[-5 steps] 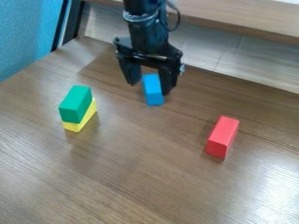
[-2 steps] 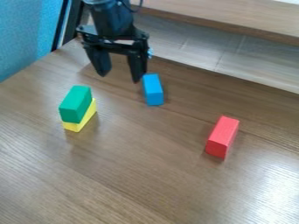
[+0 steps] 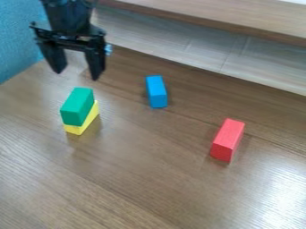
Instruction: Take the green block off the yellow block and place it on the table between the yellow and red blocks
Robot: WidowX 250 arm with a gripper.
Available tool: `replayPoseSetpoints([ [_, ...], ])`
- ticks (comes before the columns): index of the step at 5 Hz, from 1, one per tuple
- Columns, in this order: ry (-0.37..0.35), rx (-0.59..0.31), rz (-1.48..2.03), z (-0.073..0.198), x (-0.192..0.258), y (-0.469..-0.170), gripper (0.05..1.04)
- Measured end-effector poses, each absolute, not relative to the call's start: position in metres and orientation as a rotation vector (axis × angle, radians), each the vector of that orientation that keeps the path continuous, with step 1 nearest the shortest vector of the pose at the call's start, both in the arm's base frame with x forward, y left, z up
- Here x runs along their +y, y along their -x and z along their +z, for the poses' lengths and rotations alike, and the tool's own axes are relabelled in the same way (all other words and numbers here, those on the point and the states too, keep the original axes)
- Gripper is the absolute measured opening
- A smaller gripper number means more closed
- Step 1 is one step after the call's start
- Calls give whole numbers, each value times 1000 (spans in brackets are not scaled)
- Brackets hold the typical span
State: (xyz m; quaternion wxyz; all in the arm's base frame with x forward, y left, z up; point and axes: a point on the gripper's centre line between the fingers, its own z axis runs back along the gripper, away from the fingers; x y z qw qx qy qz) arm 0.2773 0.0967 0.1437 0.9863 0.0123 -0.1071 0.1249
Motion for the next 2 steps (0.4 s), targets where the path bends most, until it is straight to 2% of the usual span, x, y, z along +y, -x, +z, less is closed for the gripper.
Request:
replayPoseSetpoints([
  [2, -3, -157, 335, 118, 124, -273, 1000],
])
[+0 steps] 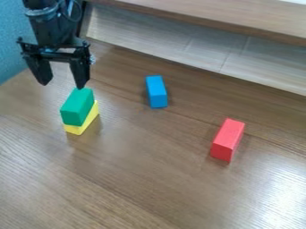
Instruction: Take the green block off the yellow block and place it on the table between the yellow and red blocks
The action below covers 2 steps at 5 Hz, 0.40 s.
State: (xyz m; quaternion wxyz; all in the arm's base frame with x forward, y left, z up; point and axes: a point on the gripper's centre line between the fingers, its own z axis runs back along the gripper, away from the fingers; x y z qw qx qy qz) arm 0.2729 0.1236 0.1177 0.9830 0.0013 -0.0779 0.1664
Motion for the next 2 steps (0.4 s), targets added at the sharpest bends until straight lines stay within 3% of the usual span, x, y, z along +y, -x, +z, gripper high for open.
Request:
replayPoseSetpoints([
  [2, 62, -153, 361, 99, 123, -281, 1000],
])
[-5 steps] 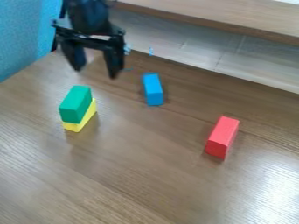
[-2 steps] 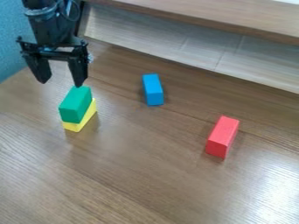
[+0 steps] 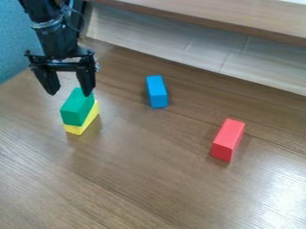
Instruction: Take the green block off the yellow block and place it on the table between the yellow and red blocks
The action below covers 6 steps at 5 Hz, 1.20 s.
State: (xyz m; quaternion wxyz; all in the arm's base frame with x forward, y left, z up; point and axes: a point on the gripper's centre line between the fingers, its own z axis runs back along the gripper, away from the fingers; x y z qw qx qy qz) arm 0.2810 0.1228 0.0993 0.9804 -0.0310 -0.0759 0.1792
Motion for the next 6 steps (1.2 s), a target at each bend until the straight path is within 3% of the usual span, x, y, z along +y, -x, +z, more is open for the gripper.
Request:
replayPoseSetpoints([
  [3, 17, -79, 391, 65, 127, -282, 1000],
  [4, -4, -59, 410, 57, 129, -277, 949],
  [5, -9, -66, 406, 53, 124, -275, 668],
  [6, 18, -117, 362, 73, 105, -282, 600],
])
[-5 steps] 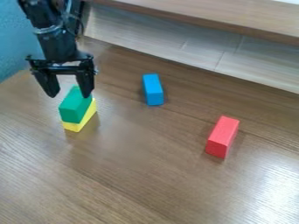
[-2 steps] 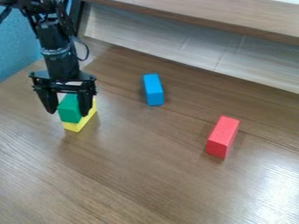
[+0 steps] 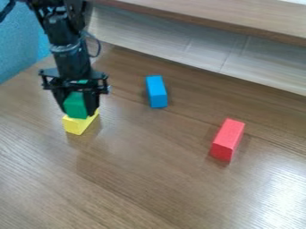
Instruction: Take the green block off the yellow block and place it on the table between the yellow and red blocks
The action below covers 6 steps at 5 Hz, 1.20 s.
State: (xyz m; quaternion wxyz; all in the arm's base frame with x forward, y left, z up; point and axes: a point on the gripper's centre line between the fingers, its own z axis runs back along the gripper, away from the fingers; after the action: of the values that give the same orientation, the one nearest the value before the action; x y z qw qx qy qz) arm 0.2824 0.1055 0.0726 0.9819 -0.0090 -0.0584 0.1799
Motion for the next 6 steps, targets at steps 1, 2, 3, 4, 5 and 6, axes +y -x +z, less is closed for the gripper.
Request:
replayPoseSetpoints([
  [1, 47, -186, 309, 98, 86, -288, 600],
  [2, 80, -211, 213, 108, 57, -294, 600],
  [3, 111, -157, 118, 92, 29, -292, 600],
  [4, 127, -86, 65, 66, 8, -281, 600],
  [5, 117, -48, 4, 47, -15, -271, 600],
  [6, 89, -49, -35, 41, -25, -267, 600],
])
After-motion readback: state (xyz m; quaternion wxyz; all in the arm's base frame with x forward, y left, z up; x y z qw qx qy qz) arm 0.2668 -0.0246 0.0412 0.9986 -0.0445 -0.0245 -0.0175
